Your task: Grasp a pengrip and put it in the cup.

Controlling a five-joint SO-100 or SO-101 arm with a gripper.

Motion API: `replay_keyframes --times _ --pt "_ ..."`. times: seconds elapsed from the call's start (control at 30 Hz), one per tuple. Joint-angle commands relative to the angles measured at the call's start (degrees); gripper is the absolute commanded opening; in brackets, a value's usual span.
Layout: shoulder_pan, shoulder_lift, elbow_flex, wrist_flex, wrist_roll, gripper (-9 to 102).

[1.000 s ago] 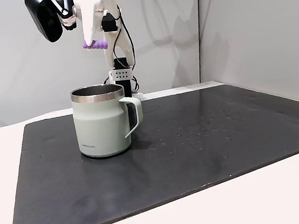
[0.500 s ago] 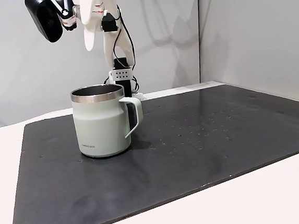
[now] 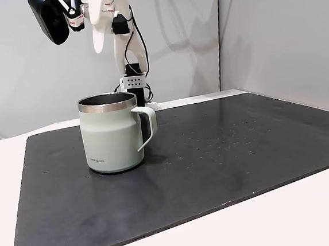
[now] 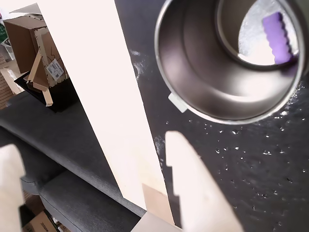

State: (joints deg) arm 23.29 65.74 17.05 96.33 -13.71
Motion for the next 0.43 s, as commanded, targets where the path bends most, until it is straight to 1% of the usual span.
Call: replay_keyframes --times 0.0,0.4 --pt "-0.4 5.5 0.1 0.2 -0.8 29" --pt "-0.9 6.7 1.1 0.2 -0.8 28"
